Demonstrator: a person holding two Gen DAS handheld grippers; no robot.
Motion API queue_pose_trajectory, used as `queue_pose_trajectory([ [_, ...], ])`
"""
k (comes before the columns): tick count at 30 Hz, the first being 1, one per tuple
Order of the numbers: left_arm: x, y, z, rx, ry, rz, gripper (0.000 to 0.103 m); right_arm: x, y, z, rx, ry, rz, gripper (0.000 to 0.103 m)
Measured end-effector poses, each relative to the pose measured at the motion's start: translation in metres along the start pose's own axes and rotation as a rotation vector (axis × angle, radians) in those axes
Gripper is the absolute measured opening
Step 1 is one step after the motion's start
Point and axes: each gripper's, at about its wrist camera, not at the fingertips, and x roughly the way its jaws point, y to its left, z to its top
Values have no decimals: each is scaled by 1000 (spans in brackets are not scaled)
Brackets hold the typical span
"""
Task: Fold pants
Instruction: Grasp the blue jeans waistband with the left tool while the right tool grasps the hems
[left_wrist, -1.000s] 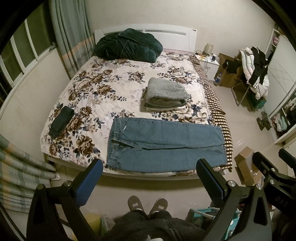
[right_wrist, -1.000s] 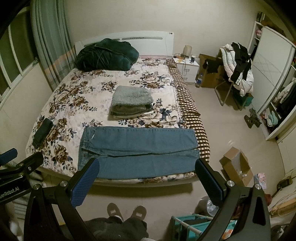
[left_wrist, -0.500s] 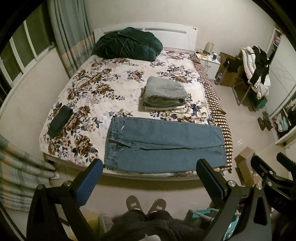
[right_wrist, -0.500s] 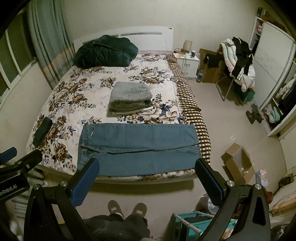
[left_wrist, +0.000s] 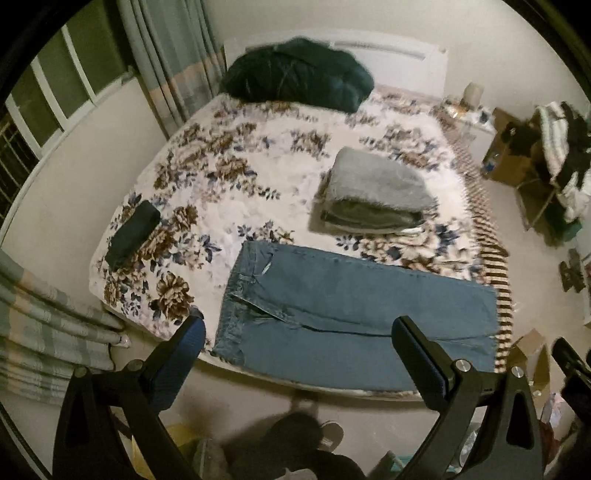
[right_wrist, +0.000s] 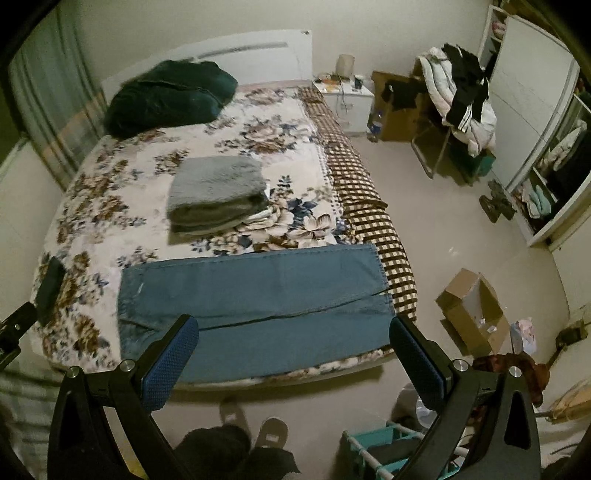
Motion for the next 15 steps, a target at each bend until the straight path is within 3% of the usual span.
queue_pose_trajectory([
  [6,134,-26,43,-41,183,33,103,152,-12,61,122,130,-19,103],
  [10,258,-30,67,-166,368,43,103,275,-28,85,242,235,-21,103],
  [15,376,-22,79,-327,522,85,103,437,-55,102,433,394,-17,103],
])
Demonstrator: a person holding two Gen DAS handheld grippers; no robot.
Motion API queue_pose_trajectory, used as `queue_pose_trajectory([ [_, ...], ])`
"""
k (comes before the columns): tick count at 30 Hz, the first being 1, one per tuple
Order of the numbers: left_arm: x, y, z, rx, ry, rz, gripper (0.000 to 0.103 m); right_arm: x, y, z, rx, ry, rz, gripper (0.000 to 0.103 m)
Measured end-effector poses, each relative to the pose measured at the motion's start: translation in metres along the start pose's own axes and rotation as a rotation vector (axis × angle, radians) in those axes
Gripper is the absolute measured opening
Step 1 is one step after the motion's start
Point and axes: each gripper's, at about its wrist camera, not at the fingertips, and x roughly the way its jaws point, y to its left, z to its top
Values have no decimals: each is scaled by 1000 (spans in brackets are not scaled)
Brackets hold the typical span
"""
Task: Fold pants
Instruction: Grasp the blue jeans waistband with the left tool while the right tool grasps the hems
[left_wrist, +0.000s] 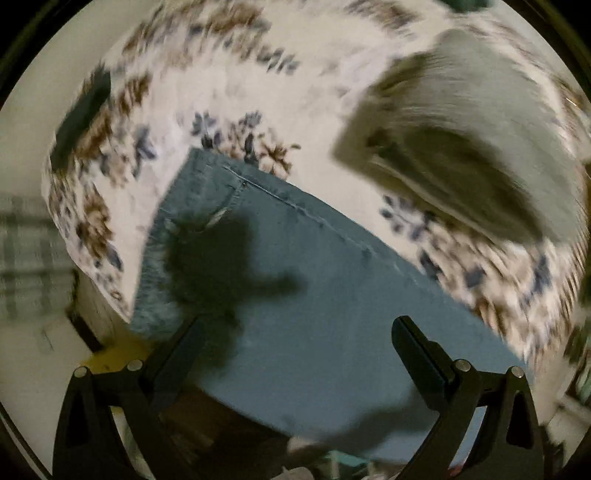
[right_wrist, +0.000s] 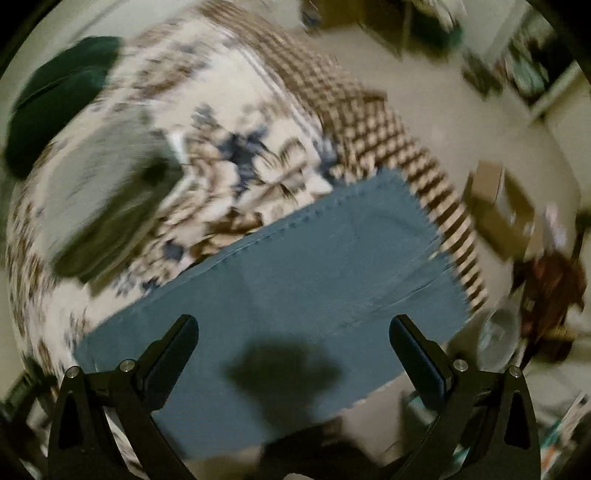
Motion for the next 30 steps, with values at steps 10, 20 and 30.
queue_pose_trajectory([
  [10,144,-13,94,-215,143,82,85,191,-29,81,278,151,-73,103],
  [20,57,-5,45,-193,-95,-20,5,227,-38,78,295,91,-31,12],
  [30,-2,88,-67,-163,-186,-132,4,156,-78,-2,211,20,98,7],
])
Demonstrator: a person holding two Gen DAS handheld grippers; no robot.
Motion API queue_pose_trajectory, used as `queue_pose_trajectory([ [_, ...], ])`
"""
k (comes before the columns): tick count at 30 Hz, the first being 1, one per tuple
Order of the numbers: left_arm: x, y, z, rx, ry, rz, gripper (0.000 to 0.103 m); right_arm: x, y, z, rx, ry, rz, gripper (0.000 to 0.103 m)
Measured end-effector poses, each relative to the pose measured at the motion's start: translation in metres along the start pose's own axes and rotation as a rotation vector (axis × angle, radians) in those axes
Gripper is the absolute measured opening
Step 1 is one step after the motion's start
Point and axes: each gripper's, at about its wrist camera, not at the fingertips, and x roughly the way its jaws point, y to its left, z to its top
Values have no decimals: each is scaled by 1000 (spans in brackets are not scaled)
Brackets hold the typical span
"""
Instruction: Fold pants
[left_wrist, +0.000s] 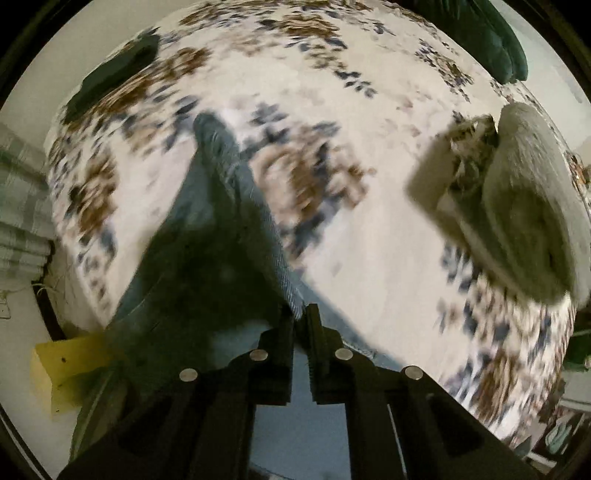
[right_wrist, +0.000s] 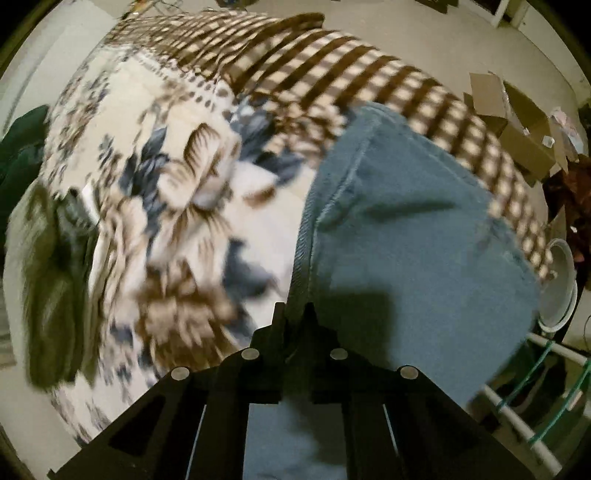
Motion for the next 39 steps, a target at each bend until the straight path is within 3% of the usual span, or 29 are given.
queue_pose_trajectory([
  [4,22,48,-48,27,63,59,4,-17,-44,-35,-49,19,-39,7],
  [8,61,79,-90,18,150,118,4,9,-92,-73,-53,67,-87,7],
  [13,120,97,-117,3,225,184,5,39,-146,-103,-46,109,-135,7],
  [16,132,100,-120,-10,239,180,5,57,-163,-109,-54,157,-145,7],
  [19,123,96,-123,22,215,163,5,58,-184,-110,-38,204,-91,8],
  [23,122,97,-118,31,221,140,6,30,-233,-97,85,170,38,42],
  [25,126,100,-118,14,234,133,6,16,-264,-87,181,109,96,50],
  [31,128,101,-121,16,224,135,5,25,-320,-54,361,38,148,50],
  [33,127,98,-121,26,218,137,5,32,-320,-49,374,16,146,38],
  [34,127,101,-122,27,216,134,5,35,-318,-47,361,18,104,11],
  [39,117,105,-119,37,211,127,5,12,-295,-46,274,-74,-25,8],
])
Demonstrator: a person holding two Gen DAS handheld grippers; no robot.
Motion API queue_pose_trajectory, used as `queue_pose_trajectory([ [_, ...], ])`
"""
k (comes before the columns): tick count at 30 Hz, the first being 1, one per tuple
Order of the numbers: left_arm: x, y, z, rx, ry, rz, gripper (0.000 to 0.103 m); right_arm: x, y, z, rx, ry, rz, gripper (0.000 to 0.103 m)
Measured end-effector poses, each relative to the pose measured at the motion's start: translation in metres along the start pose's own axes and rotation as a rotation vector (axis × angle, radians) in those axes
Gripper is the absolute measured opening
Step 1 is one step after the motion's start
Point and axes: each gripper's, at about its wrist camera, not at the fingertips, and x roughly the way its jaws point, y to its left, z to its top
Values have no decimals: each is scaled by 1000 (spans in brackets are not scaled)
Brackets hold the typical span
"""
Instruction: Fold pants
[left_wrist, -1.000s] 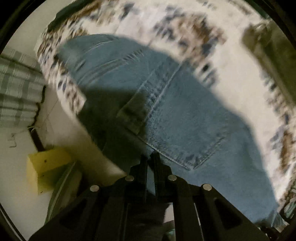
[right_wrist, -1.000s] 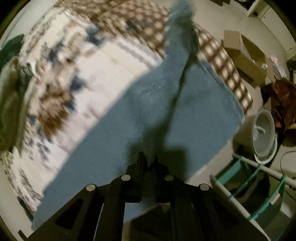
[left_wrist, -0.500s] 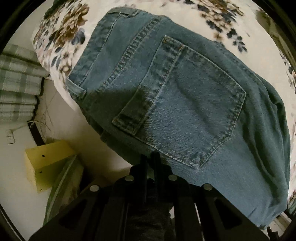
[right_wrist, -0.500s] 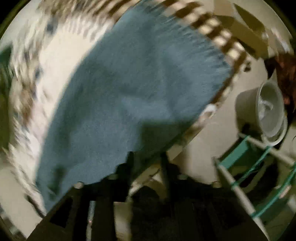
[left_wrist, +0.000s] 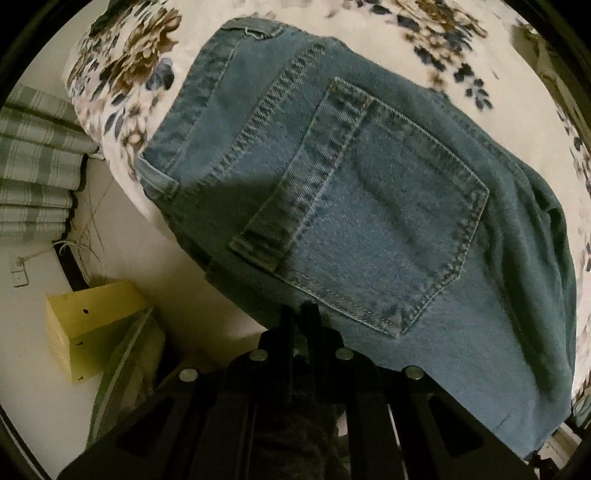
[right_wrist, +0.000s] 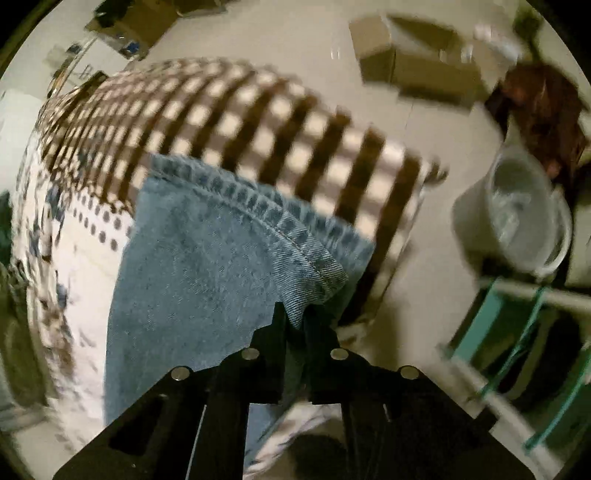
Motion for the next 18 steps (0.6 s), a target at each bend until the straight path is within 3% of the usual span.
queue_pose_trajectory([
  [3,11,4,3,8,20,49,4,4,-5,0,-20,18,-57,8],
  [6,12,17,4,-9,40,62,5,31,-10,0,-68,134,-91,11],
  [10,-21,14,-1,49,-51,92,6,10,0,9,-126,152,-63,41],
  [12,-40,3,-3,91,-105,101,9,-15,13,14,-157,89,-22,45],
  [13,-48,-4,-4,113,-128,95,13,-23,20,20,-182,66,-5,47],
  [15,-60,-25,-2,161,-180,83,47,-31,38,32,-218,38,21,54],
  [17,-66,-39,-1,194,-223,74,70,-26,55,50,-240,16,18,59],
  [18,-69,-46,-1,205,-241,67,71,-21,61,58,-250,-3,0,59],
])
